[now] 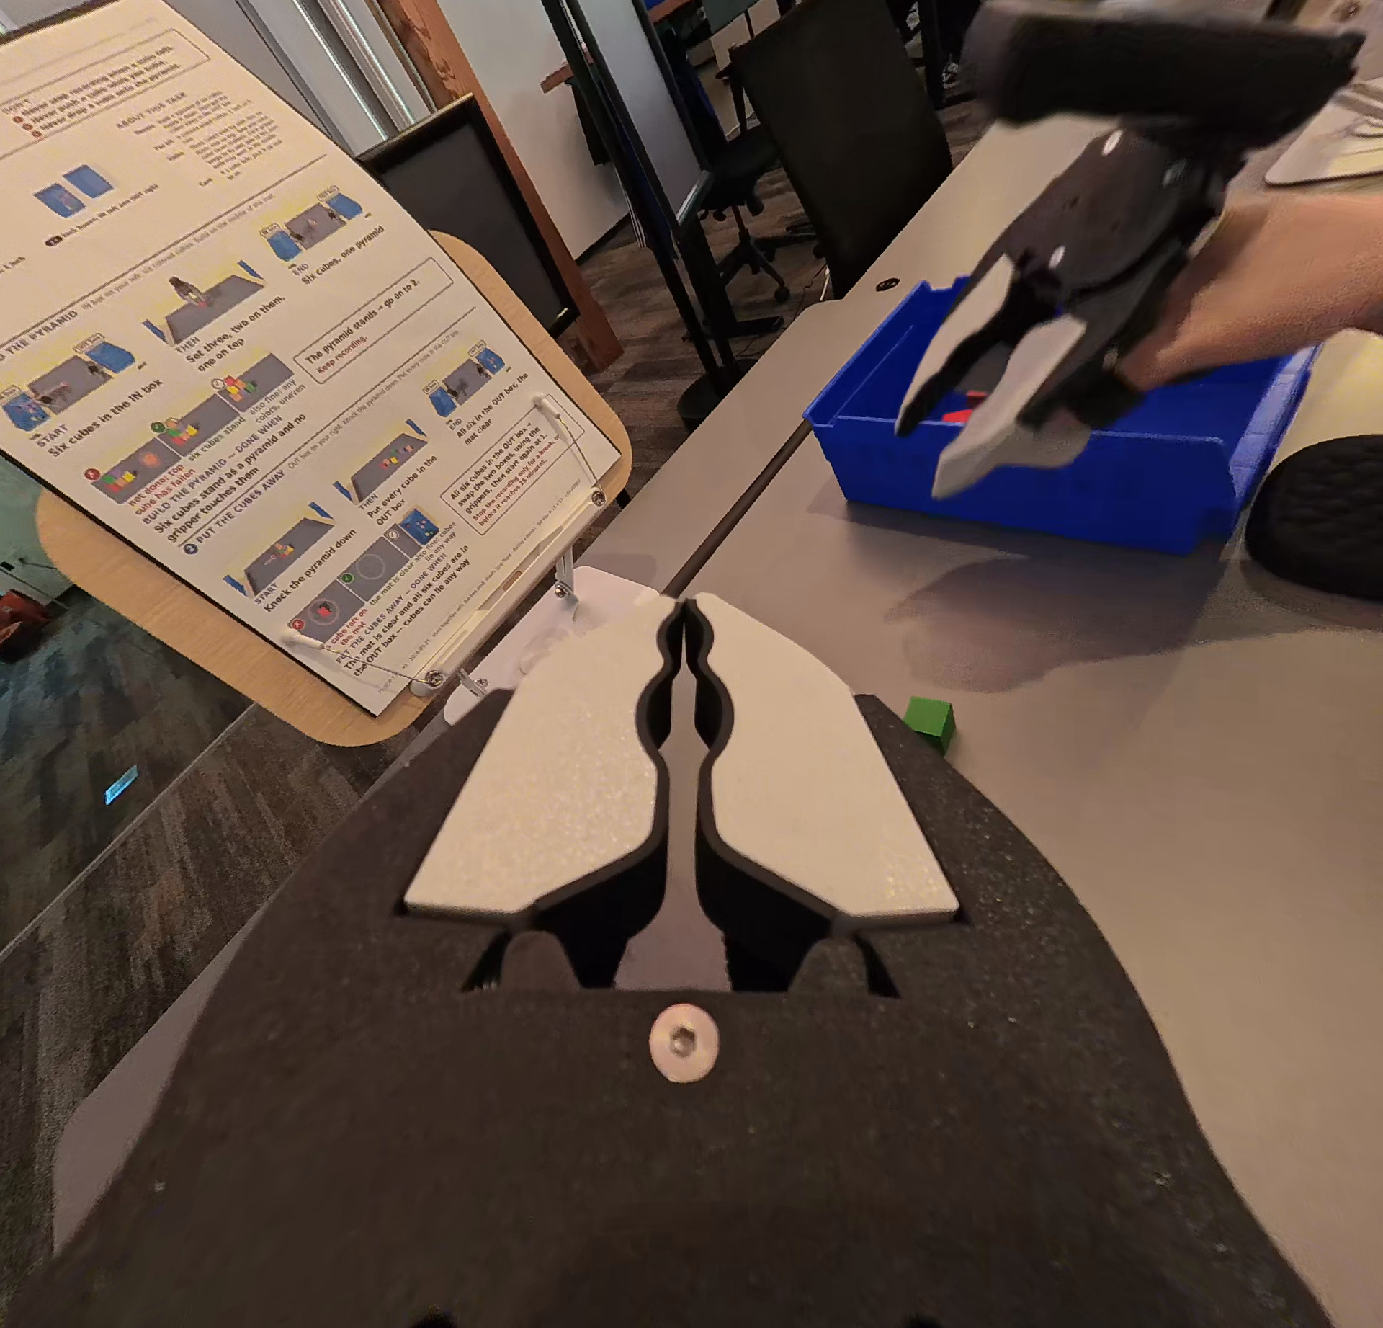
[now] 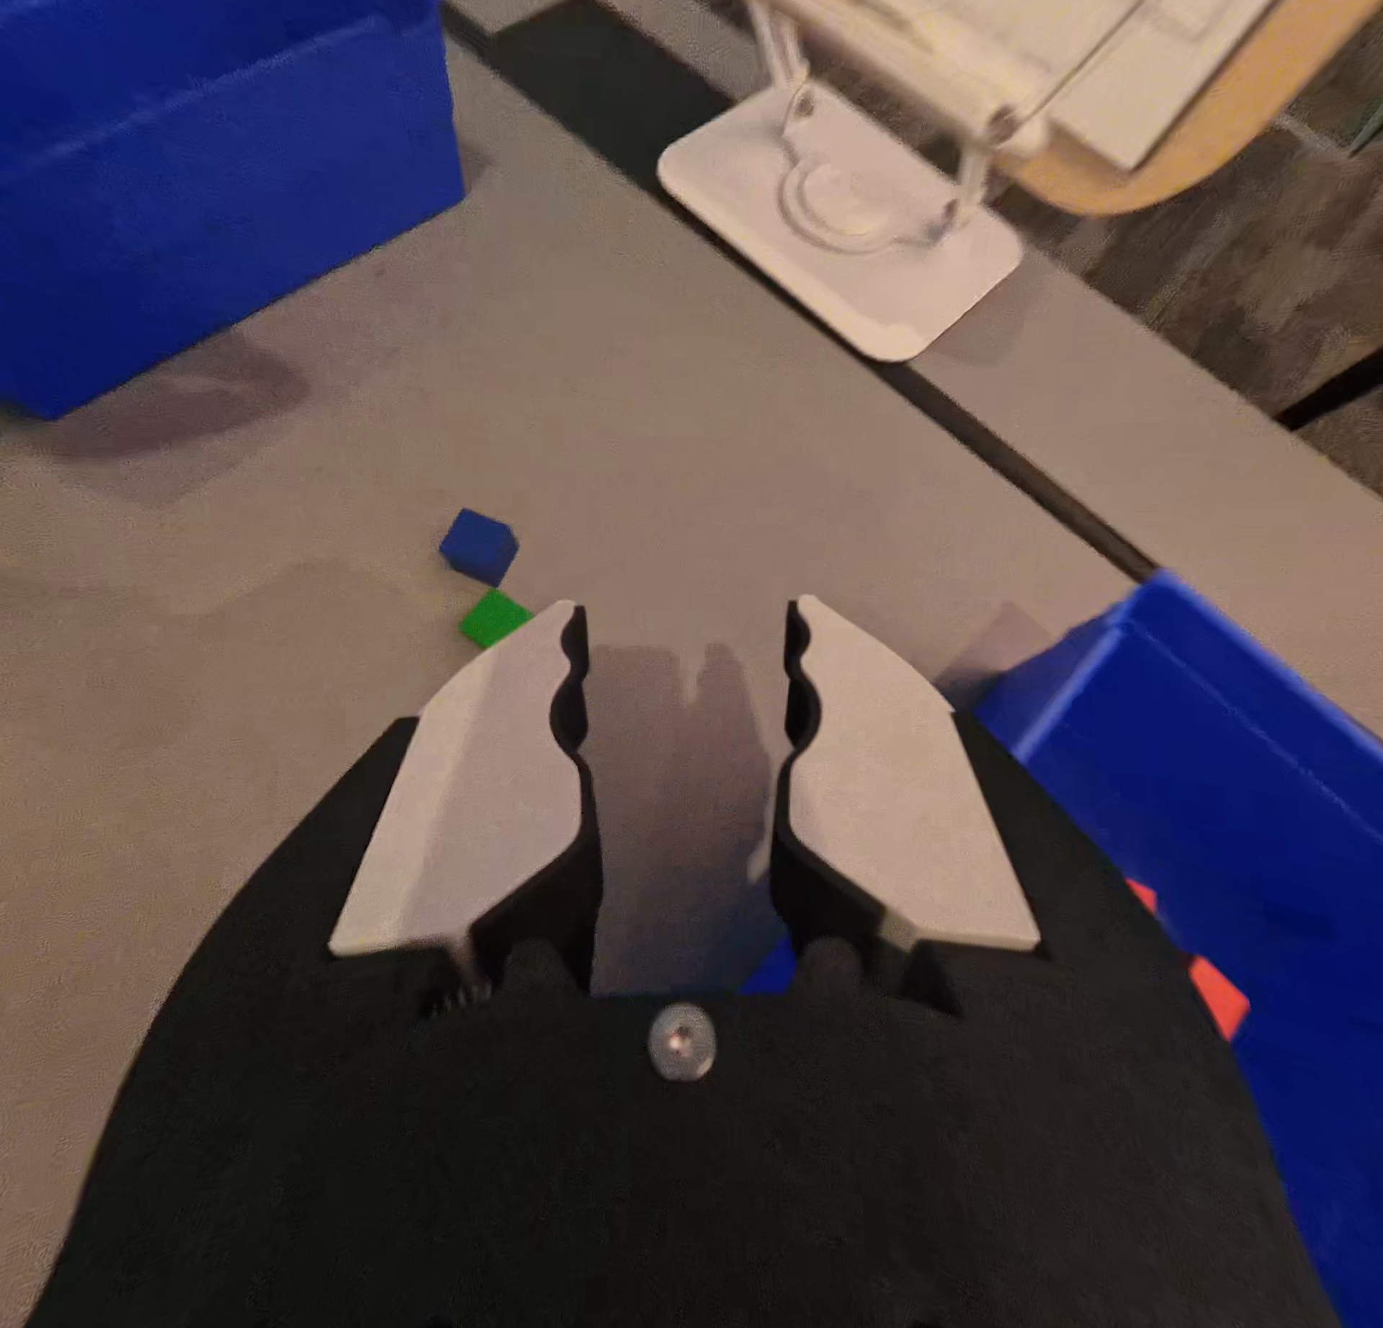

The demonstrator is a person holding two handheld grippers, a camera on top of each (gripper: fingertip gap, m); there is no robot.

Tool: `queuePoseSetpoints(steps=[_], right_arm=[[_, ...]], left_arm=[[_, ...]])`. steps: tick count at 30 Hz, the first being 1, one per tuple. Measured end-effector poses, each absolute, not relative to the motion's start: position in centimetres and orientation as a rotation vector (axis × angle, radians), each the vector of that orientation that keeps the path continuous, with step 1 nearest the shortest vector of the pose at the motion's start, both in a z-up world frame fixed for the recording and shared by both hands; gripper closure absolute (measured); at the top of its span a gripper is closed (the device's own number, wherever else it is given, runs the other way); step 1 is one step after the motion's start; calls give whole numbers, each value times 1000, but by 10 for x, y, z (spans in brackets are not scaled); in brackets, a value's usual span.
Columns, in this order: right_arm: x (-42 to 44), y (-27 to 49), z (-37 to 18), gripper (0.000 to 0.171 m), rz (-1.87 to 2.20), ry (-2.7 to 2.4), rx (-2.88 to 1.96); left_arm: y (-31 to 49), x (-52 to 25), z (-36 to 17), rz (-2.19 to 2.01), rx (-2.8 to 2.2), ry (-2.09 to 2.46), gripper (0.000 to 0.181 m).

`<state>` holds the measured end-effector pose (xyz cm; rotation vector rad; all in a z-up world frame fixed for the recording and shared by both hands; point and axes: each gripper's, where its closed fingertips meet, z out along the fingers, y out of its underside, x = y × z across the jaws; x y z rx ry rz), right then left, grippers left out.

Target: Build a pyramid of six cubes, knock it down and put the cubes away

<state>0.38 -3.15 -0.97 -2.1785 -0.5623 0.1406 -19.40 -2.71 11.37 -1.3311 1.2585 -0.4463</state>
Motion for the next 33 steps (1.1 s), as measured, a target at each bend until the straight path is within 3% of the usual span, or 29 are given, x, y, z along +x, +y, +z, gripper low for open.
queuePoseSetpoints(steps=[6,10,13,18,23,28,33], right_arm=[[-72,-23,-124,111,150,-614,-2489],[-82,-18,-157,113,96,-631,-2548],[-80,-14,-150,140,99,-626,-2508],[-75,-18,-146,140,135,-644,-2516],[-48,-15,-97,140,93,-596,-2432],[42,-20,-23,140,-22,-363,-2323],[165,-51,-53,140,-101,5,-2451]], left_arm=[[-30,-195,114,-420,-1322,1265,181],[-33,-194,117,-439,-1311,1265,181],[-23,-194,117,-390,-1330,1214,181],[21,-204,114,-102,-1395,1012,181],[35,-201,99,-50,-1443,1016,178],[38,-204,97,-48,-1460,1009,178],[42,-207,95,-9,-1472,1000,178]])
